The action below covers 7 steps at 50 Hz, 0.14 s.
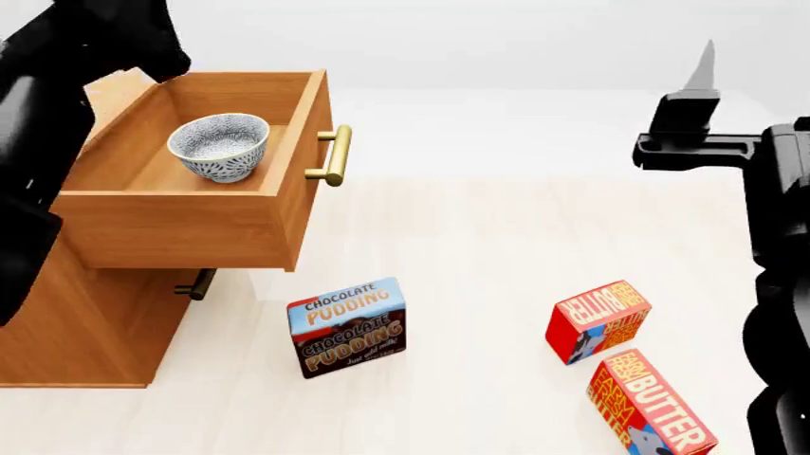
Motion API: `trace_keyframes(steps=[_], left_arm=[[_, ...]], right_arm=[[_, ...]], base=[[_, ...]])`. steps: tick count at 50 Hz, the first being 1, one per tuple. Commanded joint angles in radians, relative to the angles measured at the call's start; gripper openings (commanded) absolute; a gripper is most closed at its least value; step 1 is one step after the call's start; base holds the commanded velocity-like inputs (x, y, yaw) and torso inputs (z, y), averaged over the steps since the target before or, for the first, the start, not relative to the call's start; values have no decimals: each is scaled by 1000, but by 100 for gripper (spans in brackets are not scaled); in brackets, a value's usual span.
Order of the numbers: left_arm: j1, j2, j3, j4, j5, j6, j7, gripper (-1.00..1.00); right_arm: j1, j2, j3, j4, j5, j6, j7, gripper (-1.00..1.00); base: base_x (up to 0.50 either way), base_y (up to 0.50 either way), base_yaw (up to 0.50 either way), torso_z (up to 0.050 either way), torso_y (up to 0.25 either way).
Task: Put the bowl in the top drawer of the cabinet.
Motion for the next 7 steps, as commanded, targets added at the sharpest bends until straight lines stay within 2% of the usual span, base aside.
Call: trace_keyframes(steps=[1,3,7], left_arm=[[244,-50,-68,233,34,54,90,100],[288,-52,-78,266,51,65,107,100],[363,-57,-106,327,73,90,135,100]], right_arm=[[-95,-5,51,-207,14,14,2,100],[-127,15,100,-212,123,-26,49,100],[-209,259,142,-212,653,-178,469,100]], base=[[0,0,0,0,0],[0,0,0,0,0],[0,0,0,0,0]])
